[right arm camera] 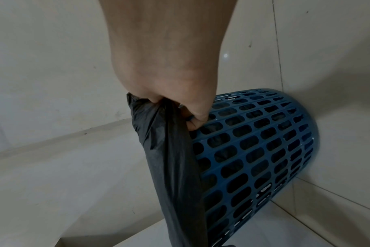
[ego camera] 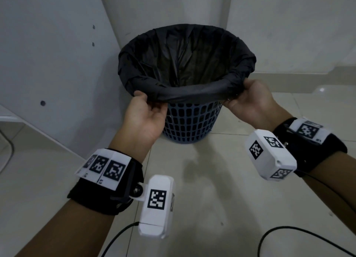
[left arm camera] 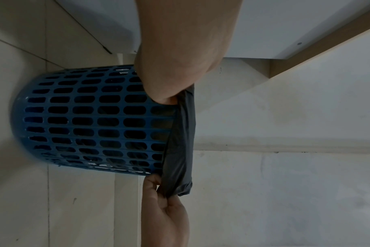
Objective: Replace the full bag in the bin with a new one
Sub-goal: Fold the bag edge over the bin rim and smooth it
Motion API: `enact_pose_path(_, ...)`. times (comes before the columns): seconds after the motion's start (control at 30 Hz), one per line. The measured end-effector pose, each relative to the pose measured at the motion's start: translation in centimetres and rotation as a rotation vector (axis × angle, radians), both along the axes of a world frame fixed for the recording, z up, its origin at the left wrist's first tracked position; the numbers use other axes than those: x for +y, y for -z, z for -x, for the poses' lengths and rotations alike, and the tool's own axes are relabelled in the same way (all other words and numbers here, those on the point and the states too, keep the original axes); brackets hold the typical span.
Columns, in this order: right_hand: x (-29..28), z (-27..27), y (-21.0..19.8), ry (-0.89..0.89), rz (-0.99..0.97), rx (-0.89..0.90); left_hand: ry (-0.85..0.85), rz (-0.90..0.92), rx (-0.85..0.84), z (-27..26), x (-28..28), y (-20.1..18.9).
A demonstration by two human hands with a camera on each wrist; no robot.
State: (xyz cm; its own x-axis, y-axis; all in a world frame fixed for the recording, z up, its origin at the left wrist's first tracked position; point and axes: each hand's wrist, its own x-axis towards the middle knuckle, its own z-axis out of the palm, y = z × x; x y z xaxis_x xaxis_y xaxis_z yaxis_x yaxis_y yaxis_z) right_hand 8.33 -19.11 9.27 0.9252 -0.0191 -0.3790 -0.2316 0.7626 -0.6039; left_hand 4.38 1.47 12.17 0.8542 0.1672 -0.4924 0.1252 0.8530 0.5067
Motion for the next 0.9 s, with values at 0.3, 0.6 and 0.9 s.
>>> enact_pose_path(0.3, 0.4, -0.2, -0.2, 0.078, 0.06, 0.03, 0.024, -0.127, 0.034, -0.9, 0.3, 1.2)
enact_pose_path(0.6, 0.6, -0.3, 0.9, 0.144, 0.279, 0.062, 0.059, -0.197, 0.027, 0.3, 0.0, 2.4)
enact_pose_path(0.9, 0.4, 0.8, 2.8, -0.01, 0.131, -0.06, 0.076, -0.227, -0.081, 1.3, -1.7, 3.4)
